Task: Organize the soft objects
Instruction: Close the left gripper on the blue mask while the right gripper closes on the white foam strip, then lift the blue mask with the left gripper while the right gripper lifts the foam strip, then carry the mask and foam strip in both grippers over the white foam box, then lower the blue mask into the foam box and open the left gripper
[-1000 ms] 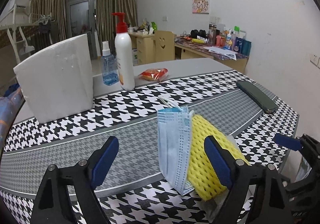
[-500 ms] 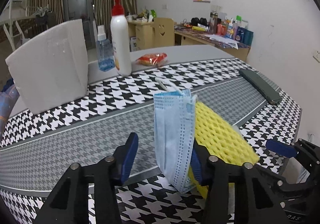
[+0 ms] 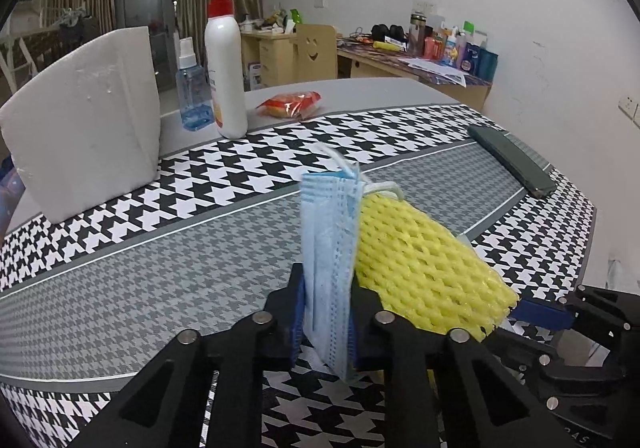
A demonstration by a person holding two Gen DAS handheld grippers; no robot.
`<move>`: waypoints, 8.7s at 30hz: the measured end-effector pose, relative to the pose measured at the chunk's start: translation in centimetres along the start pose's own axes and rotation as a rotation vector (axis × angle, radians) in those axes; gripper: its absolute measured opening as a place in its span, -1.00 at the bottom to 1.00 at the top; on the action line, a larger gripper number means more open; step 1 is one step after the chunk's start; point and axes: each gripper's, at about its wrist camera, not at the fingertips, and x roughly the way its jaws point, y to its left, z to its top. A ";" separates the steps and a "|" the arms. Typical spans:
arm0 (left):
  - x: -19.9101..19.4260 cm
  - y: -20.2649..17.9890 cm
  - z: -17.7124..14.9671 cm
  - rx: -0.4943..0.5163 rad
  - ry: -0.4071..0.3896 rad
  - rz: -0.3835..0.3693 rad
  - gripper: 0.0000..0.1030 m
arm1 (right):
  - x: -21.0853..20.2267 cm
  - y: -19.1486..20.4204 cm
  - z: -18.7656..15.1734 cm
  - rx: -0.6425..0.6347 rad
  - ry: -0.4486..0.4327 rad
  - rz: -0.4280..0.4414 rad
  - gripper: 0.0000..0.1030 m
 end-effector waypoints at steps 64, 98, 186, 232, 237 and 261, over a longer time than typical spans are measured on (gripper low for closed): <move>-11.1 -0.9 3.8 0.105 -0.300 0.029 -0.91 | -7.6 -0.9 3.4 0.013 -0.282 -0.007 -0.65; -14.7 4.4 4.9 0.010 -0.377 0.089 -0.90 | -8.0 3.6 7.7 -0.085 -0.377 0.053 -0.64; -15.8 17.3 11.9 -0.114 -0.493 0.359 -0.90 | -2.7 14.2 21.7 -0.285 -0.467 0.161 -0.64; -7.8 22.6 17.1 -0.193 -0.313 0.307 -0.90 | 2.3 17.1 26.0 -0.284 -0.369 0.151 -0.64; -6.8 23.0 17.4 -0.194 -0.285 0.297 -0.90 | 2.8 17.2 26.5 -0.279 -0.355 0.151 -0.64; -6.5 25.2 16.4 -0.261 -0.278 0.358 0.92 | 4.8 17.5 27.3 -0.275 -0.315 0.153 -0.64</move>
